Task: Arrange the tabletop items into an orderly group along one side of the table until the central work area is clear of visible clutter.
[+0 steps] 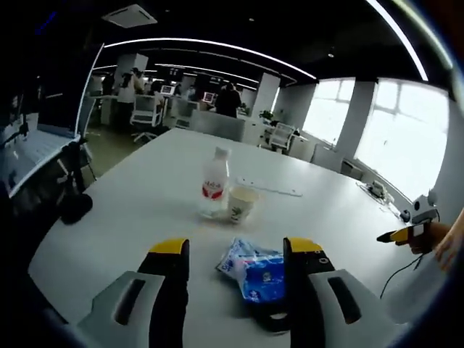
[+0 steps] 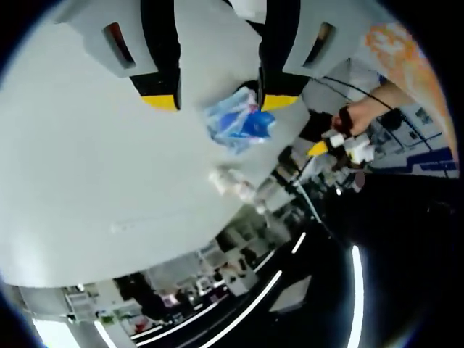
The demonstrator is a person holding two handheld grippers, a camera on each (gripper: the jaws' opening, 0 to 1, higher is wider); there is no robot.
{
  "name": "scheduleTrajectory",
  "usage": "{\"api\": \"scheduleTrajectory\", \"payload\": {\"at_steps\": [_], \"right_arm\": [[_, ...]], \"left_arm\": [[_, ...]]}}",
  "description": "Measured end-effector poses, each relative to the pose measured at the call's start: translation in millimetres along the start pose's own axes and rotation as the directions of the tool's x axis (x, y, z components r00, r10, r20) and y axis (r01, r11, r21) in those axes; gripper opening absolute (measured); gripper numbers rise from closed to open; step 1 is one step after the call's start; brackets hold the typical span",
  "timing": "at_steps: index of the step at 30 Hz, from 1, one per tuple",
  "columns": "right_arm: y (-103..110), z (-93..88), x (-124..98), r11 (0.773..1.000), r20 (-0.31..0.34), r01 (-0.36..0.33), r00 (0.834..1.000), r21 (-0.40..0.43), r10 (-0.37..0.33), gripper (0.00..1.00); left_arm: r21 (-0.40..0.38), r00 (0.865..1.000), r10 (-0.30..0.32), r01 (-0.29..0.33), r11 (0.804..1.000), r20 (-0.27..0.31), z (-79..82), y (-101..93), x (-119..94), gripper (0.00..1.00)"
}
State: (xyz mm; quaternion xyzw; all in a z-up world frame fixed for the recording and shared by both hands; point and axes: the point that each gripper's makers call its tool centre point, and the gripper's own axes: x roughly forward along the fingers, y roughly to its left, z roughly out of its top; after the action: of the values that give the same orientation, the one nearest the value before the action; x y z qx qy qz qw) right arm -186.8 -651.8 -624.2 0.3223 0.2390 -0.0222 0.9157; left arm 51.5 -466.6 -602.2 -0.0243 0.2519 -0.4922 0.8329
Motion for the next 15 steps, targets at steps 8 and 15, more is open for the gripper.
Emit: {"api": "scheduleTrajectory", "payload": {"at_steps": [8, 15], "right_arm": [[54.5, 25.6, 51.4, 0.987, -0.052, -0.121, 0.992, -0.106, 0.116, 0.46], [104.6, 47.8, 91.5, 0.969, -0.055, -0.213, 0.977, -0.128, 0.207, 0.48]], "left_arm": [[0.026, 0.999, -0.034, 0.035, 0.999, -0.028, -16.1, -13.1, 0.8, 0.53], [-0.012, 0.998, -0.037, 0.036, 0.999, -0.045, -25.2, -10.3, 4.2, 0.53]]}}
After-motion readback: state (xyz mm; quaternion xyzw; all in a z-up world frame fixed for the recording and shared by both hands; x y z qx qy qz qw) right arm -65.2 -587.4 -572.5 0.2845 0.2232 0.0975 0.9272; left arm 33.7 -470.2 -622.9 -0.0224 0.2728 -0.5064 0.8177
